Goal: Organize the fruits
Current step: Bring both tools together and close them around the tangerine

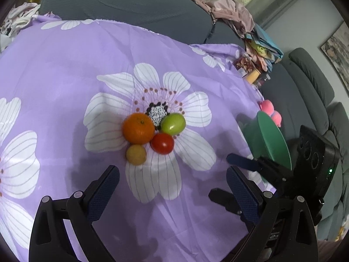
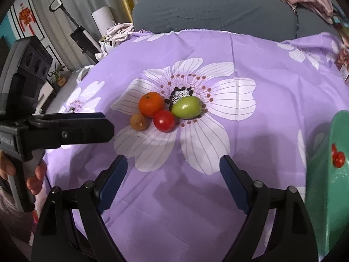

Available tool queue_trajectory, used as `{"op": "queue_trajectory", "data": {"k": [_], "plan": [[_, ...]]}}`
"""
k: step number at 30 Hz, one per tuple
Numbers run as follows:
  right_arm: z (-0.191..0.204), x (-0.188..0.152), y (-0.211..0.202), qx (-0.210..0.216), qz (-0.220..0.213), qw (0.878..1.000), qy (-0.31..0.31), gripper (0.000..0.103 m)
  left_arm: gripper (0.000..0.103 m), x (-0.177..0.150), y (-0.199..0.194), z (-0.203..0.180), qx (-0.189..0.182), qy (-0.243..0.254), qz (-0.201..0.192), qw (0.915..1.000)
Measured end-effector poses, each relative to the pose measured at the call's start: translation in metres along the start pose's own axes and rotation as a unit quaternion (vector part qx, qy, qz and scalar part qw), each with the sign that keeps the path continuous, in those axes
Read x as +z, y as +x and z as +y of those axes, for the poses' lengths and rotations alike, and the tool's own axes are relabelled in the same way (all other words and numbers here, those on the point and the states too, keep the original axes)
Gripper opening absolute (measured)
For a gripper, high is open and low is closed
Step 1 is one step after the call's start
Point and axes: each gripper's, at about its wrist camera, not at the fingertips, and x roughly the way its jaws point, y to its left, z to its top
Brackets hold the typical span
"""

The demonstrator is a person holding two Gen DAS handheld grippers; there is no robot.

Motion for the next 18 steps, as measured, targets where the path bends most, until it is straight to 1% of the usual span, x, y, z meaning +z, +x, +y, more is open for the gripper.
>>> {"op": "queue_trajectory", "data": {"k": [3, 6, 11, 13, 14, 15, 18], "plan": [[-0.001, 0.004, 0.002, 0.025, -0.003, 1.0, 0.007, 0.08, 0.098, 0.009, 0.003, 0.001, 0.002, 0.002, -0.002, 1.0], [-0.003, 0.01, 0.007, 0.029, -0.005, 0.999, 0.015, 0.076, 0.098, 0.016, 0.004, 0.003, 0.002, 0.003, -0.004, 1.0], [-0.02, 0.022, 0.016, 0.041, -0.005, 0.997, 0.06, 0.068, 0.098, 0.03, 0.009, 0.003, -0.006, 0.007, -0.005, 0.9999], [-0.025, 0.025, 0.02, 0.044, -0.002, 0.996, 0.075, 0.065, 0.096, 0.037, 0.012, 0.004, -0.002, 0.008, -0.003, 1.0], [-0.027, 0.026, 0.022, 0.047, 0.0, 0.996, 0.081, 0.063, 0.092, 0.038, 0.014, 0.005, -0.002, 0.007, -0.002, 1.0], [-0.027, 0.027, 0.023, 0.05, 0.0, 0.995, 0.084, 0.062, 0.09, 0.04, 0.015, 0.006, -0.003, 0.005, -0.001, 1.0], [-0.024, 0.027, 0.024, 0.06, 0.0, 0.995, 0.076, 0.061, 0.09, 0.044, 0.02, 0.01, 0.004, 0.001, 0.001, 1.0]]}}
